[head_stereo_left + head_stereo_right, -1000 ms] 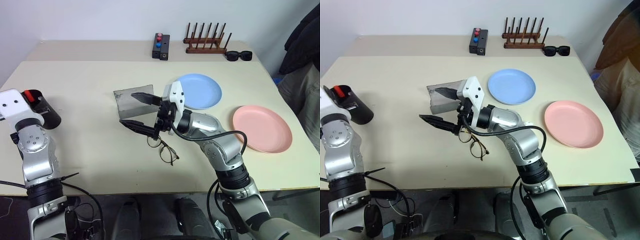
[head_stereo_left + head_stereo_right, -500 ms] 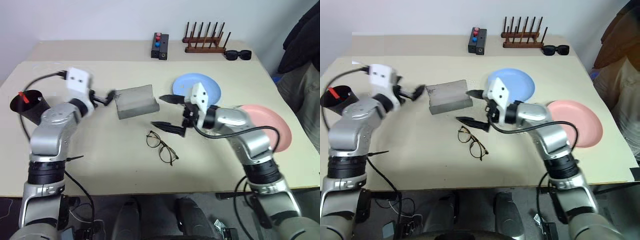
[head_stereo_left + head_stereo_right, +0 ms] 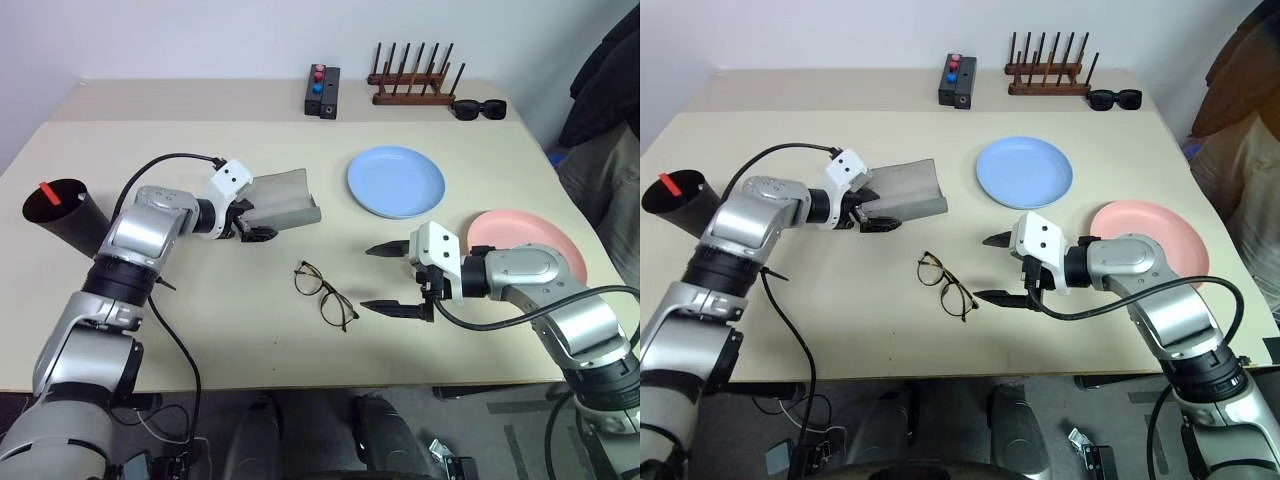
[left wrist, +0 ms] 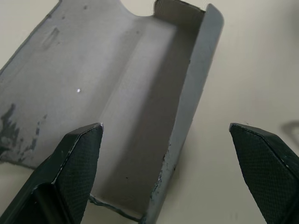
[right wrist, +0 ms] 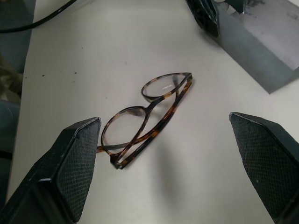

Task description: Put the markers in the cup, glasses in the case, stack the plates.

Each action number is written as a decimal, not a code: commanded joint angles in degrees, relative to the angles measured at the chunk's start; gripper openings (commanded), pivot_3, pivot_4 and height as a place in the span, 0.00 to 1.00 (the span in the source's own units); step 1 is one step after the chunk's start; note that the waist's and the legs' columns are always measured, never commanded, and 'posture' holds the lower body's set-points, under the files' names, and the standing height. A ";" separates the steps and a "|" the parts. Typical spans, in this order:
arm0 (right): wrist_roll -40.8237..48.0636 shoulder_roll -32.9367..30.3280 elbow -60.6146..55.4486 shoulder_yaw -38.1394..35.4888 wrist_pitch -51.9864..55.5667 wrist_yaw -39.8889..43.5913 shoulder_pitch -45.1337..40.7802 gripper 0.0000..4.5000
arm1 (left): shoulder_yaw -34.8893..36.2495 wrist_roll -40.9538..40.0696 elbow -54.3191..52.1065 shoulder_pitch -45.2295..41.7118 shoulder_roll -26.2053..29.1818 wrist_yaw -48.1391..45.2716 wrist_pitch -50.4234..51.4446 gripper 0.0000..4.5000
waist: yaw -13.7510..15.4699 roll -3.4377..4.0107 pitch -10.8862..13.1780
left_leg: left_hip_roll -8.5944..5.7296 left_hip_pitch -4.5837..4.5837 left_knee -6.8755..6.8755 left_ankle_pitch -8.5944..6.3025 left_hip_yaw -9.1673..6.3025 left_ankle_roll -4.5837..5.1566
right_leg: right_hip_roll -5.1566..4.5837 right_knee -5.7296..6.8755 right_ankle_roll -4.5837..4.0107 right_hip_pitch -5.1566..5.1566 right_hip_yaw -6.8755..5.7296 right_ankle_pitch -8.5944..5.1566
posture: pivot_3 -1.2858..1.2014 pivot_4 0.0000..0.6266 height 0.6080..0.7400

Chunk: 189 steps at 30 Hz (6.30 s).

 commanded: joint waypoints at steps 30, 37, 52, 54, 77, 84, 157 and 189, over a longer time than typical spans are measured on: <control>7.68 8.10 -4.35 -1.65 14.15 -12.44 -0.89 1.00 | 6.41 2.49 -13.14 20.40 18.59 -26.73 -25.81 0.02 | -0.27 0.03 0.01 | 0.05 0.06 0.03 0.00 0.03 0.03 | -0.01 0.13 -0.06 -0.01 0.04 0.01 | 0.52 0.24 1.00; 6.18 9.55 -1.79 0.76 17.48 -14.86 -3.67 1.00 | 8.95 -1.62 -26.36 28.46 20.91 -26.87 -20.85 0.02 | 0.56 0.04 0.02 | 0.04 0.02 0.09 0.00 0.06 0.03 | -0.06 0.10 -0.08 0.00 0.02 0.00 | 0.52 0.24 1.00; 7.06 13.35 -2.26 4.63 29.20 -20.10 -8.43 1.00 | 6.39 1.61 -25.55 25.62 20.32 -25.13 -20.80 0.30 | -0.16 0.05 0.02 | 0.05 0.04 0.10 -0.01 0.06 0.06 | -0.01 0.14 -0.08 -0.02 0.03 0.01 | 0.52 0.24 1.00; 7.10 14.20 -2.20 5.10 30.47 -20.87 -9.34 1.00 | 6.57 1.95 -25.60 25.72 20.28 -24.90 -21.42 0.55 | -0.19 0.05 0.02 | 0.06 0.04 0.10 -0.01 0.05 0.06 | 0.00 0.14 -0.08 -0.03 0.03 0.02 | 0.52 0.24 1.00; 4.23 18.66 1.74 8.36 38.71 -29.12 -12.35 0.69 | 19.98 -7.44 -39.12 37.69 21.62 -17.46 -13.98 0.77 | -0.24 0.05 0.02 | 0.07 0.03 0.09 -0.02 0.06 0.07 | 0.00 0.17 -0.08 -0.06 0.04 0.02 | 0.52 0.24 1.00; 2.76 17.71 2.17 9.00 38.53 -29.89 -12.98 0.01 | 20.12 -9.18 -42.52 39.62 20.69 -14.99 -12.22 0.77 | -0.20 0.04 0.02 | 0.07 0.04 0.10 -0.02 0.06 0.07 | -0.01 0.17 -0.08 -0.05 0.04 0.02 | 0.52 0.24 1.00; -16.64 34.05 21.93 24.63 9.91 -12.20 -30.77 0.53 | 52.44 -20.67 -52.86 74.58 9.50 -0.40 -7.03 0.77 | -1.72 0.02 -0.01 | 0.10 0.05 -0.12 -0.05 0.16 0.05 | -0.05 0.11 -0.22 -0.27 0.02 0.06 | 0.52 0.24 1.00; -5.82 10.65 -4.27 0.49 -0.49 -7.64 -1.31 0.54 | 9.55 -8.55 -13.79 13.48 6.83 -0.74 0.22 0.02 | -0.36 0.02 0.01 | 0.08 0.09 0.00 -0.03 0.03 0.08 | 0.04 0.19 -0.03 -0.03 -0.04 -0.02 | 0.52 0.24 1.00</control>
